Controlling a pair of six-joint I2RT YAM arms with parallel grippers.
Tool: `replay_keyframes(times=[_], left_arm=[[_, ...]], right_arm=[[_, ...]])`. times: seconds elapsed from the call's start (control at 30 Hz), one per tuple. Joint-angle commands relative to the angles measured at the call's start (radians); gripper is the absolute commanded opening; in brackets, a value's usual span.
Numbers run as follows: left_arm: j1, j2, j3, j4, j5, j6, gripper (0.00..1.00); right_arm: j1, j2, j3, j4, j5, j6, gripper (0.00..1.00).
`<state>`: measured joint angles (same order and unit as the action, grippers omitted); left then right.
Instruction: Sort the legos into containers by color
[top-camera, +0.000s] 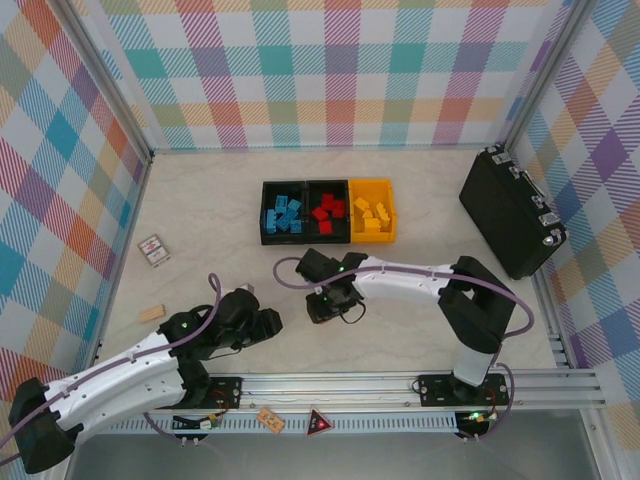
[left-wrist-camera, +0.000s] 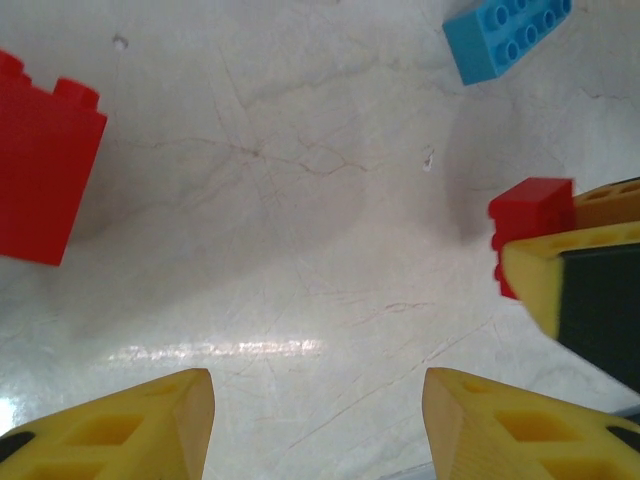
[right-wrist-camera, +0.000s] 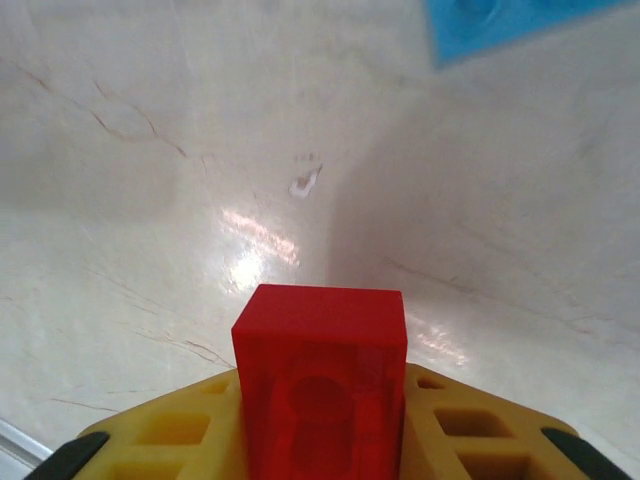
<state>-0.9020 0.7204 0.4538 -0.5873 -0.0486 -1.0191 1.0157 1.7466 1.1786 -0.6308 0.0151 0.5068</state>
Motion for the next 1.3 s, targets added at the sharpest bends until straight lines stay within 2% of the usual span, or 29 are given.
replay_keyframes(times=[0.0, 0.27, 0.57, 0.97, 1.27], left_arm=[[-0.012, 0.045, 0.068, 0.065, -0.042, 0.052, 0.57], [-0.012, 0.202, 0.177, 0.119, -0.089, 0.141, 0.57], [-0.012, 0.319, 0.251, 0.186, -0.123, 0.16, 0.57], [-0.002, 0.44, 0.346, 0.207, -0.121, 0.198, 0.57], [0.01, 0.432, 0.331, 0.205, -0.111, 0.189, 0.57]], right_arm=[[-0.059, -0.044, 0.051, -0.041, 0.02, -0.031, 0.33], [-0.206, -0.023, 0.17, -0.065, 0.027, -0.072, 0.34], [-0.344, 0.132, 0.441, -0.123, 0.022, -0.106, 0.34], [-0.411, 0.42, 0.809, -0.194, -0.005, -0.084, 0.34], [-0.427, 0.626, 1.092, -0.294, -0.026, -0.055, 0.37]])
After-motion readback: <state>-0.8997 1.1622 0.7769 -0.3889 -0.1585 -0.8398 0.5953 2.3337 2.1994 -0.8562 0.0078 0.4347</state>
